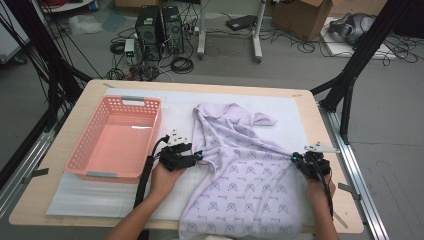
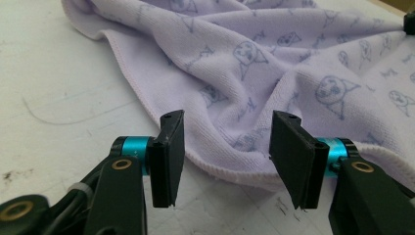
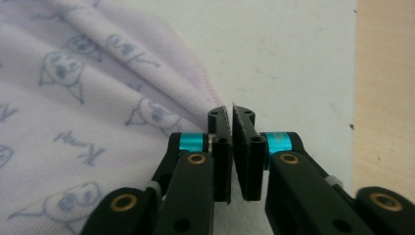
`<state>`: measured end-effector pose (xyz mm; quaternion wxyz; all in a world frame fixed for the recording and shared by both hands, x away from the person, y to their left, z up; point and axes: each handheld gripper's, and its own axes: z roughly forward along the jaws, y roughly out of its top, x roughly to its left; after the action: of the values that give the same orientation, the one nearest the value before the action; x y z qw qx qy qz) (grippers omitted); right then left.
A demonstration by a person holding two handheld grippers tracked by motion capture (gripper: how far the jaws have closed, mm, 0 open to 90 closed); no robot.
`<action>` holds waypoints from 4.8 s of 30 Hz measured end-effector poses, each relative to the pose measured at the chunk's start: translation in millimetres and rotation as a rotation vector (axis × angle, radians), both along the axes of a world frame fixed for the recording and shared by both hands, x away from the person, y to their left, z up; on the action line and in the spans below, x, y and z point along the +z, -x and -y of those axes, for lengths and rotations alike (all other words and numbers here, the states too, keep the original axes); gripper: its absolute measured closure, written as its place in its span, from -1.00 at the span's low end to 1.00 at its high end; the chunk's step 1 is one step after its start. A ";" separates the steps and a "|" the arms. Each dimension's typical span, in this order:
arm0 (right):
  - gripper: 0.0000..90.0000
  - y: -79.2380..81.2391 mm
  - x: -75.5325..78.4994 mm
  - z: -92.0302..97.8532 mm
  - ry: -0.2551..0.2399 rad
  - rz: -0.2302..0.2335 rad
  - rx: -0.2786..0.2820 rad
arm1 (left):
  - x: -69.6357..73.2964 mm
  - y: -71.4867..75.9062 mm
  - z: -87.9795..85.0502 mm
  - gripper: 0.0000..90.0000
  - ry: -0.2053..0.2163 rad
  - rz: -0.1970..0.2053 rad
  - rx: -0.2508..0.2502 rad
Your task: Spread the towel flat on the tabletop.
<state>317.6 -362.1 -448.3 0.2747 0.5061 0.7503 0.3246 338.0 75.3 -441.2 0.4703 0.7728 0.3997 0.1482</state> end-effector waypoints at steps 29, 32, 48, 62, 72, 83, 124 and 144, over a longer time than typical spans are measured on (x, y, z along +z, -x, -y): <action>0.48 9.9 14.5 -14.7 -0.082 0.080 0.079 | -0.8 16.6 34.2 0.72 -0.184 -0.048 -0.179; 0.48 10.0 14.6 -14.2 -0.082 0.077 0.080 | 1.8 10.9 16.3 0.76 -0.166 -0.045 -0.101; 0.24 7.9 1.3 -22.6 -0.096 -0.077 0.163 | -4.8 1.1 -11.8 0.06 -0.074 -0.076 0.069; 0.97 -4.5 3.1 -33.3 0.005 -0.029 0.115 | -6.1 -4.1 -14.9 0.70 -0.030 -0.040 0.176; 0.96 -43.9 9.4 -47.3 0.108 0.040 0.005 | -9.2 -29.1 -8.2 0.59 -0.023 -0.033 0.279; 0.27 -6.4 12.0 -39.0 -0.014 0.041 0.083 | -7.6 1.1 -10.0 -0.01 -0.101 -0.072 0.096; 0.95 137.4 0.1 -12.4 -0.078 -0.065 0.228 | -17.0 155.2 -41.1 0.95 -0.014 -0.044 0.152; 0.43 195.6 9.4 1.1 -0.106 -0.038 0.276 | -9.6 198.7 -47.8 0.28 0.026 -0.024 0.099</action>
<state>122.0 -363.2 -439.0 0.1861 0.4181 0.7996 0.3888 139.3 123.1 -450.8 0.4675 0.7476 0.4449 0.1568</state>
